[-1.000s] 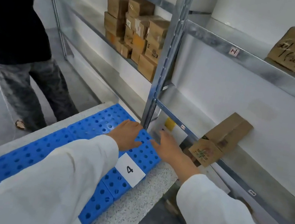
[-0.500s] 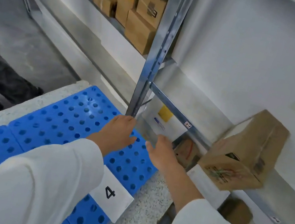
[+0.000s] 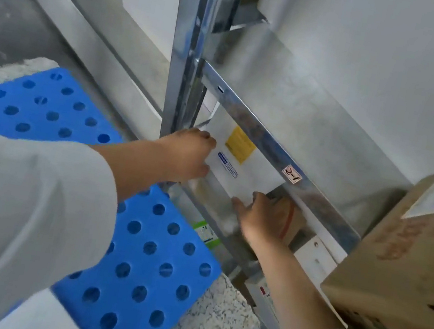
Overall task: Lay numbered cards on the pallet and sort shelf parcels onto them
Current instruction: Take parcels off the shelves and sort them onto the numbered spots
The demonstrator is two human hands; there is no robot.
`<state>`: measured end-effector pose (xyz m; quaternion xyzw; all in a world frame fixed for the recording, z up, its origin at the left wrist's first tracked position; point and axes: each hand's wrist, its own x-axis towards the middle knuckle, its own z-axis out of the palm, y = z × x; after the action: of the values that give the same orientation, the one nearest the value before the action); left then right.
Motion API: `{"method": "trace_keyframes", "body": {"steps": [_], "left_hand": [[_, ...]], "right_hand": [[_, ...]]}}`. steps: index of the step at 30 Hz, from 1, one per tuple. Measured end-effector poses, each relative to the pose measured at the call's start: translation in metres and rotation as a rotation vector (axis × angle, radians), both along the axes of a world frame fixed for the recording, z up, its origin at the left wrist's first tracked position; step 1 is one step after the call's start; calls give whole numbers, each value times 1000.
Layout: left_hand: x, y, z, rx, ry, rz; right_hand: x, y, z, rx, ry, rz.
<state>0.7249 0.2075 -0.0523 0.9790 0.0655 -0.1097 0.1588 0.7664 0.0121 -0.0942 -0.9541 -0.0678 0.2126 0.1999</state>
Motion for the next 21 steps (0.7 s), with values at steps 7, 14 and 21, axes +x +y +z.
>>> {"method": "trace_keyframes", "body": {"steps": [7,14,21], "left_hand": [[19,5,-25,11,28,15],[14,7,-35,-126,56,70],[17,5,-36,-85,88,77]], "right_hand": [[16,-4,-34,212,8,-222],[61,-5,-43,481,144,-510],[50,1,-58,779,186,-492]]}}
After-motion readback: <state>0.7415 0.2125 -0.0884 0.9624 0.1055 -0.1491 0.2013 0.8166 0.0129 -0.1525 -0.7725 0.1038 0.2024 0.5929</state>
